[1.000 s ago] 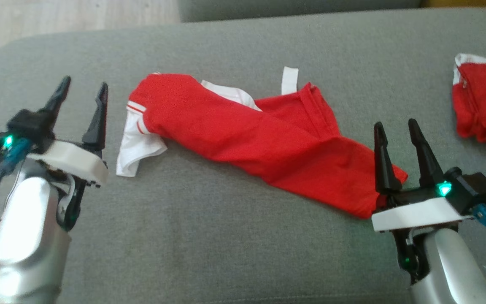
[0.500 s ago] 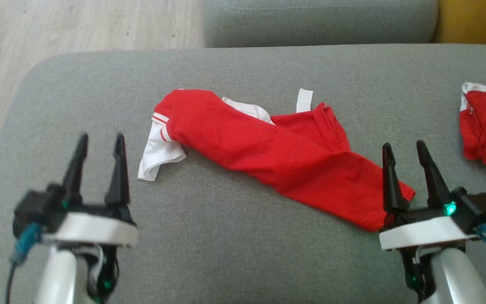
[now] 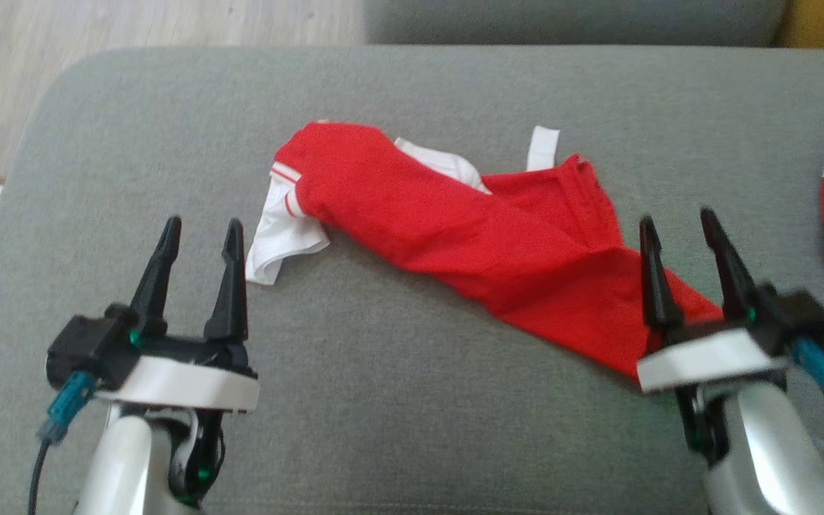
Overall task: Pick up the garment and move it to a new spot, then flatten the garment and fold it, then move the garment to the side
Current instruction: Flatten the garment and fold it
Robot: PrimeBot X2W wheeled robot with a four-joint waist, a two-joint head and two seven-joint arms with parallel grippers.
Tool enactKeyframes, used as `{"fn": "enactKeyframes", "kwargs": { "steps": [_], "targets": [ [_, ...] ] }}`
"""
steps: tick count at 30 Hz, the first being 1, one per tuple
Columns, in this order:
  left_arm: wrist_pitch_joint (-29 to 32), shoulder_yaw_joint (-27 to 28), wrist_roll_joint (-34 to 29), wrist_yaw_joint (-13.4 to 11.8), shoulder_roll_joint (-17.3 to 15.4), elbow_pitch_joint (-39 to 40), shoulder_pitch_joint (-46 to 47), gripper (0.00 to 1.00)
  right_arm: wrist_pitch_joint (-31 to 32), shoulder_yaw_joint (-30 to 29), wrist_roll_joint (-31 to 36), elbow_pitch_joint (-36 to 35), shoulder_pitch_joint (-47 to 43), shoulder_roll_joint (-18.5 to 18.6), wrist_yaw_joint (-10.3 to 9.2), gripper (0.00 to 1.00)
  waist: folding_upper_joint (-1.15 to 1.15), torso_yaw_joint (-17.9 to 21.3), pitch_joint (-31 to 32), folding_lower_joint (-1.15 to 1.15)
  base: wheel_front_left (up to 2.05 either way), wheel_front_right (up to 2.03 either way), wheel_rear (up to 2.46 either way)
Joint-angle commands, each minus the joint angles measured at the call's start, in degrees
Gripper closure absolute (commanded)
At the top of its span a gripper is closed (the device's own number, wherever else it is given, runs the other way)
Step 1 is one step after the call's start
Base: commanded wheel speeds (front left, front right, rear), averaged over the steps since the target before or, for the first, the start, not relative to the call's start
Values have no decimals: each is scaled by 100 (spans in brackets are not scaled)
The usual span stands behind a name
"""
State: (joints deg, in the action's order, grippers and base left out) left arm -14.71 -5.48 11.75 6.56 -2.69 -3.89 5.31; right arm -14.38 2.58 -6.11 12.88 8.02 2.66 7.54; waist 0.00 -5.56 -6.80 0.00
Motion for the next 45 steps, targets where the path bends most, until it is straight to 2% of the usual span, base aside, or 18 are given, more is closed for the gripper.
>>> {"fn": "enactKeyframes", "kwargs": {
  "steps": [1, 5, 7, 8, 15, 24, 25, 26, 30, 34, 39, 42, 43, 44, 45],
  "targets": [
    [-29, 109, 54, 3, -21, 202, 359, 0, 49, 102, 183, 53, 588, 21, -5, 0, 0, -162, -224, 0, 0, 0, 0],
    [-29, 31, 116, -21, -21, 172, 432, 0, 427, -5, 366, 555, 1076, 21, -5, 0, 0, -292, -384, 0, 0, 0, 0],
    [-29, -36, 164, -40, -20, 156, 475, 0, 731, -124, 407, 943, 1405, 21, -5, 0, 0, -391, -483, 0, 0, 0, 0],
    [-29, -102, 202, -56, -20, 142, 516, 0, 1024, -245, 483, 1353, 1713, 21, -5, 0, 0, -488, -564, 0, 0, 0, 0],
    [-29, -219, 308, -115, -20, 118, 629, 0, 1673, -580, 780, 2616, 2589, 112, -5, 0, 0, -730, -760, 0, 0, 0, 0],
    [-29, -400, 409, -167, -20, 131, 771, 0, 2081, -177, 753, 3855, 3534, 420, -5, 0, 0, -866, -1021, 0, 0, 0, 0],
    [-29, -421, 420, -173, -20, 131, 795, 0, 2178, -56, 636, 3999, 3644, 443, -5, 45, 0, -876, -1047, 0, 0, 0, 0],
    [-29, -441, 430, -180, -20, 131, 816, 0, 2263, 44, 501, 4116, 3763, 493, -5, 100, 0, -887, -1074, 0, 0, 0, 0],
    [-29, -494, 469, -205, -19, 123, 861, 0, 2297, 417, 250, 4355, 4202, 996, -5, 100, 0, -914, -1127, 0, 0, 0, 0],
    [-29, -515, 497, -223, -19, 119, 871, 0, 2066, 457, 113, 4481, 4578, 1484, -5, 100, 0, -929, -1140, 0, 0, 0, 0],
    [-29, -518, 513, -223, -19, 110, 883, 0, 1534, 136, 169, 4641, 5042, 1932, -5, 100, 0, -928, -1135, 0, 0, 0, 0],
    [-29, -533, 521, -217, -19, 105, 910, 0, 1317, -122, 318, 4854, 5229, 1985, -5, 100, 0, -929, -1120, 0, 0, 0, 0],
    [-29, -539, 524, -216, -19, 103, 915, 0, 1275, -175, 374, 4936, 5258, 1972, -5, 73, 0, -930, -1111, 0, 0, 0, 0],
    [-29, -545, 525, -216, -19, 100, 918, 0, 1248, -231, 434, 5029, 5269, 1957, -5, 0, 0, -931, -1103, 0, 0, 0, 0],
    [-29, -551, 527, -217, -19, 96, 919, 0, 1222, -256, 510, 5116, 5262, 1928, -5, 0, 0, -931, -1089, 0, 0, 0, 0]
  ]
}}
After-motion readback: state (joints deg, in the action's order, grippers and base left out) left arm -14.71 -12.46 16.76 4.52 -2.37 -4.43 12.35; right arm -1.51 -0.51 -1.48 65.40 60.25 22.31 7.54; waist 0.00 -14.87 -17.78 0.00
